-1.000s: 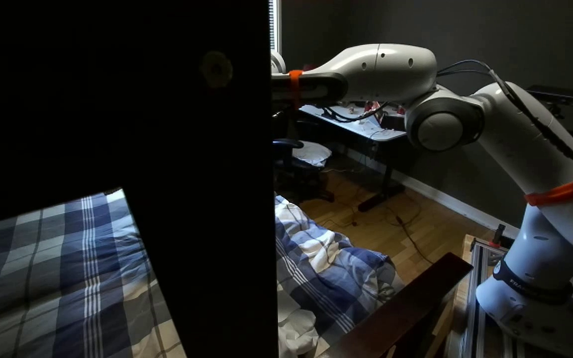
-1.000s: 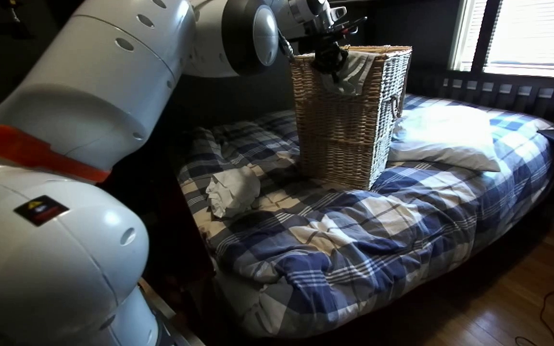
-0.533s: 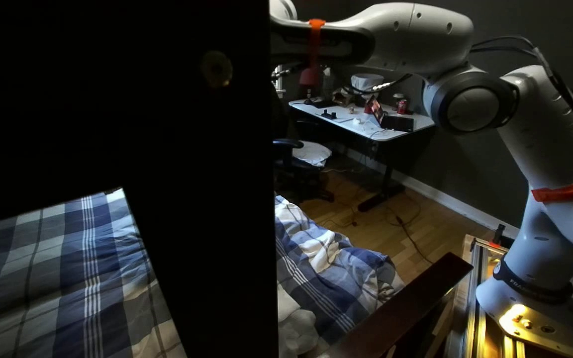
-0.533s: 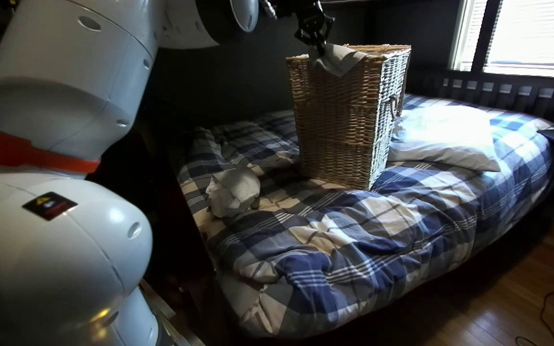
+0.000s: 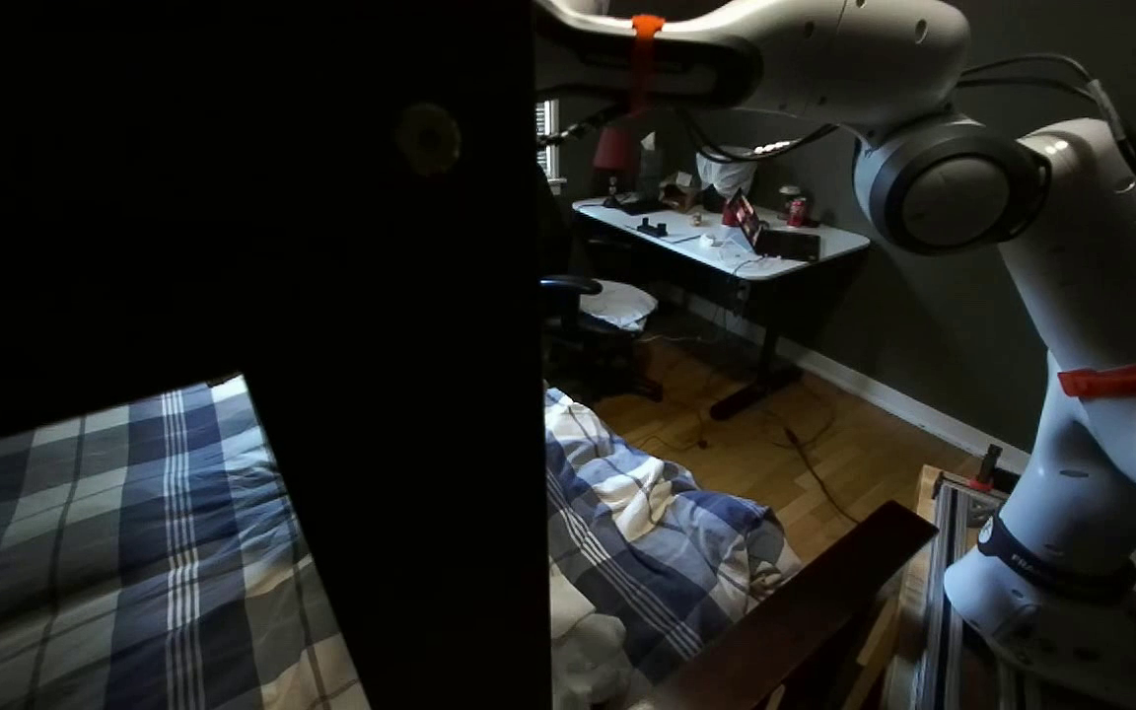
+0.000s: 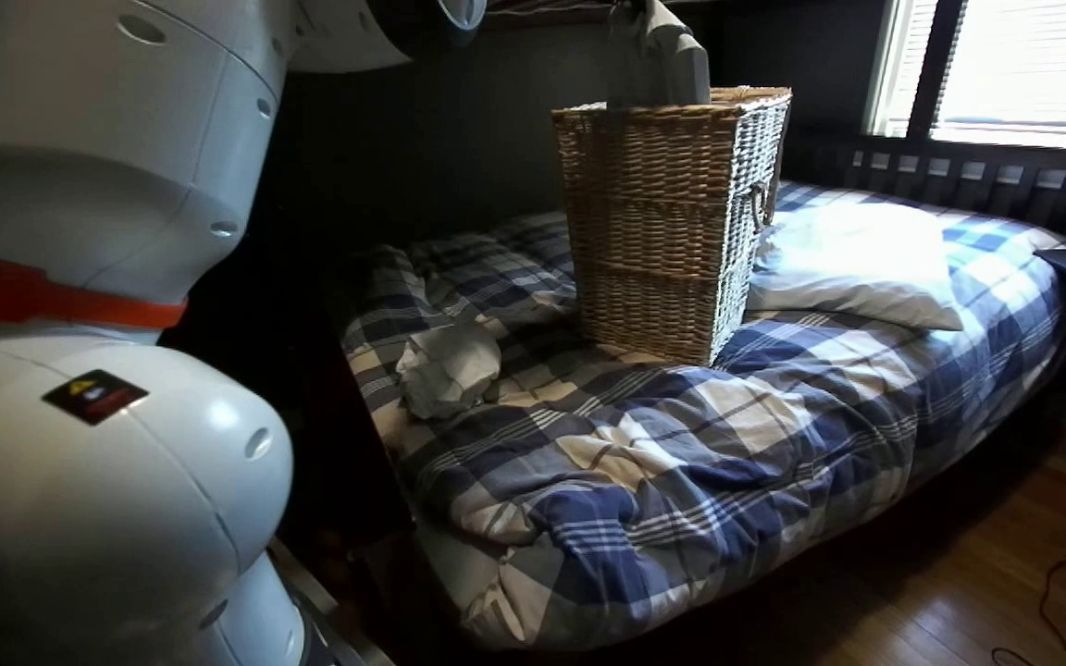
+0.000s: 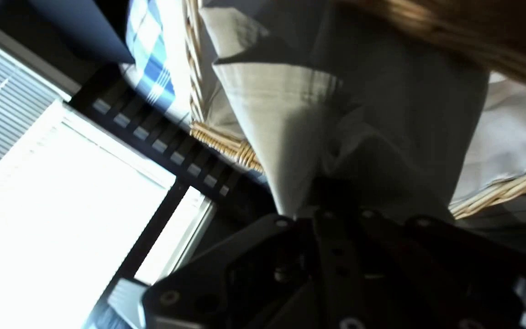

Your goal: Put the white pillowcase in the basket

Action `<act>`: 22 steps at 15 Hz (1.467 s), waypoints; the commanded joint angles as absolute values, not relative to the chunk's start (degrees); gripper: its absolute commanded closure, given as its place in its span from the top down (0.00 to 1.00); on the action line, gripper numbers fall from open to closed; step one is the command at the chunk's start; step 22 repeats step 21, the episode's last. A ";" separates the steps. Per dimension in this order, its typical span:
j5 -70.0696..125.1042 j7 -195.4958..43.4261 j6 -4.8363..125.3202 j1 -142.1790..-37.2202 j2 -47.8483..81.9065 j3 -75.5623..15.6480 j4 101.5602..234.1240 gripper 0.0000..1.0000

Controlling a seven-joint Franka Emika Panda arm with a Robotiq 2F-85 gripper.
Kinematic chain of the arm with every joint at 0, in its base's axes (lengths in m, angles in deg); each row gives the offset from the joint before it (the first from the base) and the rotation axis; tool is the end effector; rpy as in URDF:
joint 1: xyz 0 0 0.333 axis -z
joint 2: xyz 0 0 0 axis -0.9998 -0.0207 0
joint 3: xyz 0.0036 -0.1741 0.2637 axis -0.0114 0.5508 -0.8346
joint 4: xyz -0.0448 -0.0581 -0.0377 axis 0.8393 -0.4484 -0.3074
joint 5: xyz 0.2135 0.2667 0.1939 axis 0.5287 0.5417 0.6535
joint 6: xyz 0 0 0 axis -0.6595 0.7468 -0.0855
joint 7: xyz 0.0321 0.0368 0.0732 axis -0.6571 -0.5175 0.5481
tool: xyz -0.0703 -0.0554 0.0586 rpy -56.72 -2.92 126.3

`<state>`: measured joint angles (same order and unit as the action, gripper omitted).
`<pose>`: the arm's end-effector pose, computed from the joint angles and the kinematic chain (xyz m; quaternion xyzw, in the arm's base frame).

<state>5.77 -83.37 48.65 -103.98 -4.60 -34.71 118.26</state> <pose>0.7391 0.1880 0.6562 0.8939 0.1892 0.3719 0.1640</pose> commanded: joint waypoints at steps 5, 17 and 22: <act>4.49 -82.01 62.53 -100.47 -8.87 -32.74 123.75 0.40; 14.71 -84.25 29.50 -102.57 7.78 -41.68 131.09 1.00; 15.02 -84.26 29.56 -102.51 8.93 -41.83 132.16 1.00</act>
